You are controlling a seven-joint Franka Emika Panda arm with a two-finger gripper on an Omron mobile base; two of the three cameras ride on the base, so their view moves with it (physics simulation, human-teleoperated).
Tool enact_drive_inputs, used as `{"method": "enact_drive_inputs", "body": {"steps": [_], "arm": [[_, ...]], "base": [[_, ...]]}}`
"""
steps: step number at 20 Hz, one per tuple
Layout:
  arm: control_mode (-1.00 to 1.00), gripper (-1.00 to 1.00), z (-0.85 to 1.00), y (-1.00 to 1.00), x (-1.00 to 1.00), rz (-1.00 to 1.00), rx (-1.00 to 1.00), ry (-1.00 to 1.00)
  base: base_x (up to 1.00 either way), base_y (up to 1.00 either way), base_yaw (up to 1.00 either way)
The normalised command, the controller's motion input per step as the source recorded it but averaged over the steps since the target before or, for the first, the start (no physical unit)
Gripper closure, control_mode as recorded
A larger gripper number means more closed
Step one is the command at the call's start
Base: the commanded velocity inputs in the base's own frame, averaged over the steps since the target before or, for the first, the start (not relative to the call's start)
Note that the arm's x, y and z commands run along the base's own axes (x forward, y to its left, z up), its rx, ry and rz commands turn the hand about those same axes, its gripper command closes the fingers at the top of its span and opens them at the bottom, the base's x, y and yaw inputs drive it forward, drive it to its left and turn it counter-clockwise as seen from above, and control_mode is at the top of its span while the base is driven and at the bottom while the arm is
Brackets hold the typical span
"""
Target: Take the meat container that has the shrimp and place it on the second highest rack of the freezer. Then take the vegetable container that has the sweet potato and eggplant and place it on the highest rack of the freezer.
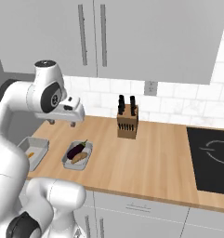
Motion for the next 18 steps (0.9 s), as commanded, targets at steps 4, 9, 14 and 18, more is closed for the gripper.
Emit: {"method": "enact_drive_inputs", "body": {"steps": [4, 9, 14, 18], "arm": [[-1.00, -1.00, -0.32, 0.15, -0.13, -0.29, 0.00, 0.02], [-1.00, -1.00, -0.24, 0.24, 0.00, -0.34, 0.03, 0.01], [-1.00, -1.00, -0.25, 0.16, 0.00, -0.37, 0.08, 0.06], [-1.00, -1.00, -0.28, 0.21, 0.00, -0.34, 0.10, 0.02]], "base": [[0.00, 0.00, 0.00], [0.00, 0.00, 0.00], [0.00, 0.00, 0.00], [0.00, 0.00, 0.00]]}}
